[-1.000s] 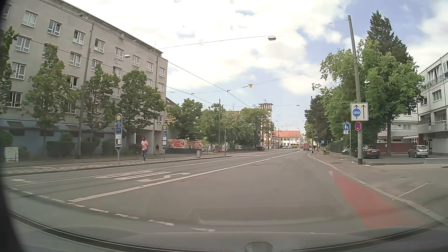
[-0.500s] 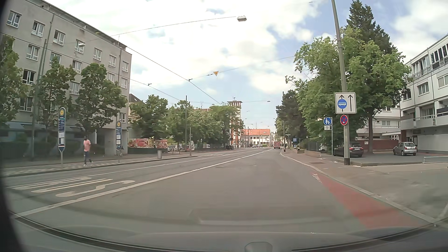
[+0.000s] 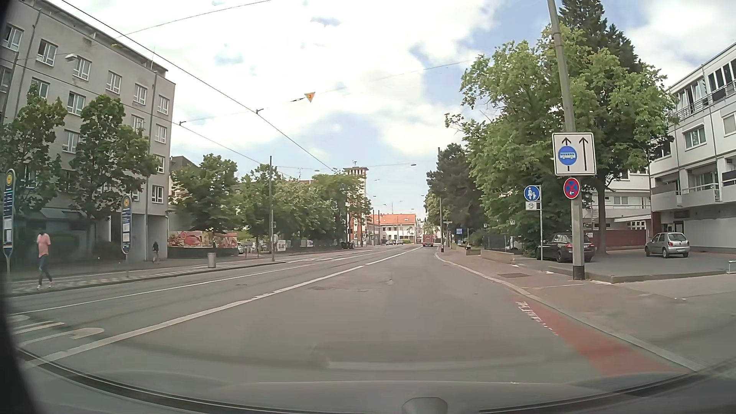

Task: Follow the waypoints while adhering to traffic rules and regulations

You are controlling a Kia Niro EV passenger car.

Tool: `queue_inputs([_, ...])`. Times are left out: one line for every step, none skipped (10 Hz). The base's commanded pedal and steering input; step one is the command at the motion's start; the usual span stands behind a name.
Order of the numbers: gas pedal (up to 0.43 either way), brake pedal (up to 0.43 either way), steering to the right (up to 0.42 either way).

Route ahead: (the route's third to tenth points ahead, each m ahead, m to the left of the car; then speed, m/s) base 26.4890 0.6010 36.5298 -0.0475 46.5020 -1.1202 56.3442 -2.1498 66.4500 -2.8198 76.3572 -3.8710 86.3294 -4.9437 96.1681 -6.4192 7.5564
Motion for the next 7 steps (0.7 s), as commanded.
queue_inputs([0.22, 0.024, 0.039])
queue_inputs([0.22, 0.024, 0.038])
queue_inputs([0.22, 0.024, 0.035])
queue_inputs([0.209, 0.024, 0.031])
queue_inputs([0.189, 0.024, 0.025])
queue_inputs([0.169, 0.024, 0.02])
queue_inputs([0.169, 0.024, 0.016])
